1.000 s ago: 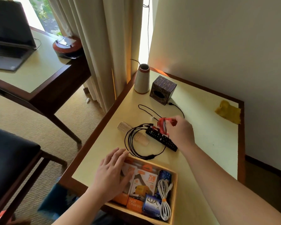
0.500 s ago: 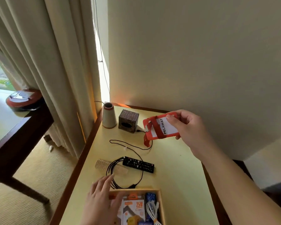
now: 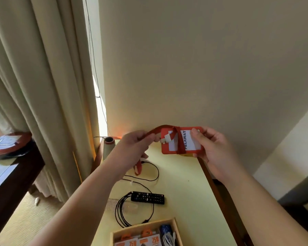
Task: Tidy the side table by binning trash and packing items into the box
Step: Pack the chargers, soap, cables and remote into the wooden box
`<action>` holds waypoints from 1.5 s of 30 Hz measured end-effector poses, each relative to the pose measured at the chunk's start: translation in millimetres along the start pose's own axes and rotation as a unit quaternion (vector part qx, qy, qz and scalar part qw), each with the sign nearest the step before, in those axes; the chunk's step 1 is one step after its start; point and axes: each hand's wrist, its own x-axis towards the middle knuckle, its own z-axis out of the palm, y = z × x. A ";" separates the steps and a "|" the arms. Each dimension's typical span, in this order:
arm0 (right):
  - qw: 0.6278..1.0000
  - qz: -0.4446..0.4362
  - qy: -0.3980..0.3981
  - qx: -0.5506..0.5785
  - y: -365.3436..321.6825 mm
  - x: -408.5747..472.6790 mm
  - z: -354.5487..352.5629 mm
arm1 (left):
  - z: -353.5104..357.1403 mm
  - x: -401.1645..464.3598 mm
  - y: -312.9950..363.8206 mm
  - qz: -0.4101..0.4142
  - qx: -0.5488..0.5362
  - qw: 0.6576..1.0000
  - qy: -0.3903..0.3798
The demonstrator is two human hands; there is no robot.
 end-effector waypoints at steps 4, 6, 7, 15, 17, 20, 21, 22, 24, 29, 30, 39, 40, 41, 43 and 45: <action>0.998 -0.015 0.062 -0.020 5.4 -5.7 -3.8 | -26.5 -18.3 31.2 0.114 0.031 0.986 0.121; 0.996 -0.010 0.091 -0.005 4.7 -8.1 -5.6 | -35.9 -32.9 48.5 0.163 0.028 0.985 0.042; 0.995 -0.009 0.100 0.003 3.7 -8.3 -7.1 | -40.2 -40.0 55.5 0.183 0.036 0.983 -0.007; 0.990 0.011 0.132 0.055 -17.8 -4.2 -18.7 | -32.2 -47.9 39.9 0.029 0.464 0.859 -0.214; 0.993 0.014 0.101 0.059 -27.4 -4.5 -19.6 | -24.0 -41.7 24.6 -0.009 0.444 0.870 -0.215; 0.999 0.008 0.011 0.040 -43.7 -8.5 -15.3 | -1.9 -33.3 29.1 0.058 0.276 0.956 -0.079; 0.999 0.001 -0.018 0.036 -49.3 -10.4 -13.1 | 5.7 -29.9 36.2 0.092 0.225 0.969 -0.051; 0.998 -0.005 -0.041 0.038 -55.3 -12.5 -11.2 | 12.8 -26.0 44.2 0.116 0.180 0.976 -0.045; 0.995 -0.014 -0.074 0.059 -67.6 -15.0 -8.6 | 23.9 -18.1 59.5 0.143 0.097 0.983 -0.066; 0.989 -0.014 -0.099 0.106 -89.6 -18.5 -12.2 | 42.3 -11.9 79.0 0.189 0.052 0.980 -0.009; 0.989 -0.014 -0.100 0.111 -91.9 -18.9 -14.3 | 45.9 -11.8 80.0 0.197 0.049 0.979 0.006; 0.988 -0.011 -0.105 0.109 -91.6 -19.3 -26.9 | 64.2 -1.3 67.2 0.187 0.009 0.977 0.104; 0.988 -0.013 -0.107 0.106 -91.4 -19.8 -26.2 | 66.2 -3.1 66.8 0.190 0.035 0.975 0.109; 0.989 -0.019 -0.107 0.103 -90.8 -19.8 -25.6 | 68.0 -4.7 66.3 0.192 0.056 0.973 0.117; 0.989 -0.033 -0.110 0.097 -89.8 -19.9 -24.7 | 70.9 -7.4 66.5 0.189 0.034 0.974 0.118; 0.987 -0.043 -0.117 0.102 -88.6 -20.6 -25.9 | 70.2 -9.0 67.7 0.168 -0.044 0.980 0.096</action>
